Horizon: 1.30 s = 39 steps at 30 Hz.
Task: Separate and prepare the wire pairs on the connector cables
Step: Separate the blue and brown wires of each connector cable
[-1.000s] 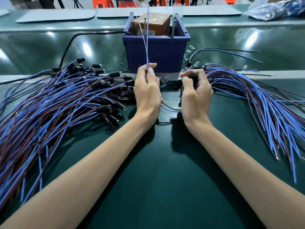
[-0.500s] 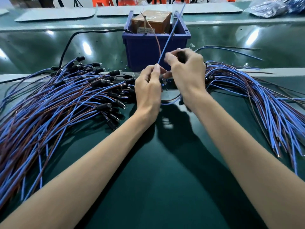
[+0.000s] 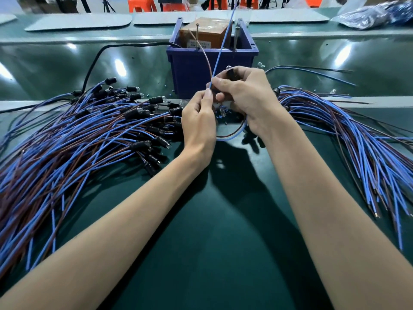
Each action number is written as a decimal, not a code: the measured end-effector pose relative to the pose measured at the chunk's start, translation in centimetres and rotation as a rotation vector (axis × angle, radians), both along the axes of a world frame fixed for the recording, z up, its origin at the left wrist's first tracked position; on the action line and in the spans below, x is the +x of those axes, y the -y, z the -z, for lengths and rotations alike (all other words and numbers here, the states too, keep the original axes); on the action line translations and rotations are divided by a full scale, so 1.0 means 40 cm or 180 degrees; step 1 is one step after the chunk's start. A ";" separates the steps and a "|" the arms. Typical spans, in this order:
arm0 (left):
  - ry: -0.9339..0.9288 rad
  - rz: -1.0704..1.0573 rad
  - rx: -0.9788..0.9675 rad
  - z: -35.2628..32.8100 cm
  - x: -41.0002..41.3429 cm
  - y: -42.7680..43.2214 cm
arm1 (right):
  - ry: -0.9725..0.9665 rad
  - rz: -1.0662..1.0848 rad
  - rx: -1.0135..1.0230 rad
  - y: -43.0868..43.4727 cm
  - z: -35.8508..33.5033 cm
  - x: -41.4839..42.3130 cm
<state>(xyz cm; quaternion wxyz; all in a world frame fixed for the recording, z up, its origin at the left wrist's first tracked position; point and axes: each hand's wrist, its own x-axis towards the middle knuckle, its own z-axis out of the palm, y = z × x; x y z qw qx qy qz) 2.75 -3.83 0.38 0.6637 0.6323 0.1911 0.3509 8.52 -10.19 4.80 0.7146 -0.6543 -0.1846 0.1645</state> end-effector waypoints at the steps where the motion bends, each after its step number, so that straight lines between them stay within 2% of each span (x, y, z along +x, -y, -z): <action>1: 0.0021 -0.0001 -0.0007 0.001 0.001 -0.001 | 0.0022 0.0013 -0.0020 -0.001 0.000 -0.001; 6: -0.0007 -0.0081 -0.0005 0.006 0.005 -0.004 | 0.0108 0.0193 -0.0094 -0.012 0.002 0.001; 13: 0.0040 -0.0330 -0.0197 0.012 0.016 -0.010 | 0.0358 0.0631 -0.0522 -0.007 0.000 0.013; 20: 0.0040 -0.0271 -0.0295 0.007 0.017 -0.008 | 0.0511 0.1372 -0.0098 -0.009 -0.001 0.007; 24: 0.0116 -0.0347 -0.0234 0.005 0.015 -0.006 | 0.0595 0.1748 -0.0100 0.000 -0.003 0.020; 32: 0.0067 -0.0295 -0.0319 0.006 0.017 -0.007 | 0.0352 0.1152 -0.0468 0.004 0.000 0.033; 39: -0.0040 -0.0135 -0.0296 0.009 0.020 -0.006 | 0.0421 0.0788 -0.0546 0.015 -0.015 0.025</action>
